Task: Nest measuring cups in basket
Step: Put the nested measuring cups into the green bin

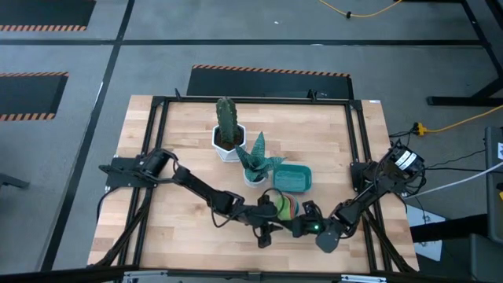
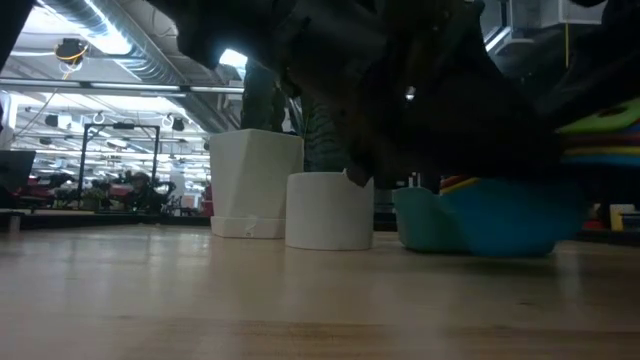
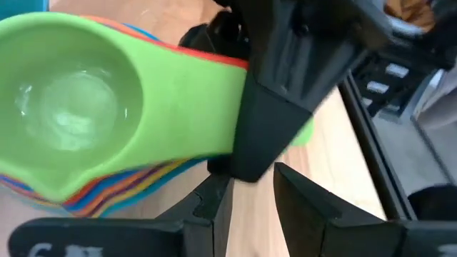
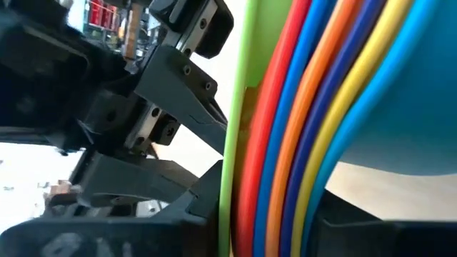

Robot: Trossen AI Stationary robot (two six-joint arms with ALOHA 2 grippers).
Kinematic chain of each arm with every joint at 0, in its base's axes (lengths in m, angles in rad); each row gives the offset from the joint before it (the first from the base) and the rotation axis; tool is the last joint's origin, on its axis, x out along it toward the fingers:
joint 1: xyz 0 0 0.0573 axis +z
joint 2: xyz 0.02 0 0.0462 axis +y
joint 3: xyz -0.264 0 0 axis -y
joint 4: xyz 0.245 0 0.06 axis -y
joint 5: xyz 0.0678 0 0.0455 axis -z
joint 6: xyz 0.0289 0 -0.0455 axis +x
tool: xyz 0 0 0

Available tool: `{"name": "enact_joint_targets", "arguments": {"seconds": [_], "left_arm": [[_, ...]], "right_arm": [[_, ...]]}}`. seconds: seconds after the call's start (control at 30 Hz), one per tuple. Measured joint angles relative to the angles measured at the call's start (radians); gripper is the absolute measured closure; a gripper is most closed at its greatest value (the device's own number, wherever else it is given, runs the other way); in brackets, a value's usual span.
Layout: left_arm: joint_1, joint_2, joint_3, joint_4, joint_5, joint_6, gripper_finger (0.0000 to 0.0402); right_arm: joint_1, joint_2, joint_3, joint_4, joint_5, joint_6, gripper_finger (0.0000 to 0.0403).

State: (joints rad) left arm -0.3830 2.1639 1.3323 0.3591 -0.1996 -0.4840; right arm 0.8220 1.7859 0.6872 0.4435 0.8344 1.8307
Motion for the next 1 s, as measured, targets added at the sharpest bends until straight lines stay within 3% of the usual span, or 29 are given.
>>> {"name": "enact_joint_targets", "arguments": {"seconds": [0.33, 0.73, 1.0], "left_arm": [[-0.050, -0.089, 0.000, -0.010, 0.007, 0.098, 0.0305], [-0.063, -0.156, -0.002, -0.034, 0.026, 0.180, 0.0305], [-0.055, -0.161, -0.002, -0.040, 0.027, 0.181, 0.0305]], "right_arm": [[0.057, -0.073, 0.003, 0.003, 0.084, 0.015, 0.0301], [0.040, -0.242, -0.004, -0.146, 0.155, -0.134, 0.0301], [-0.024, -0.276, -0.182, -0.054, 0.111, -0.078, 0.0301]]}}
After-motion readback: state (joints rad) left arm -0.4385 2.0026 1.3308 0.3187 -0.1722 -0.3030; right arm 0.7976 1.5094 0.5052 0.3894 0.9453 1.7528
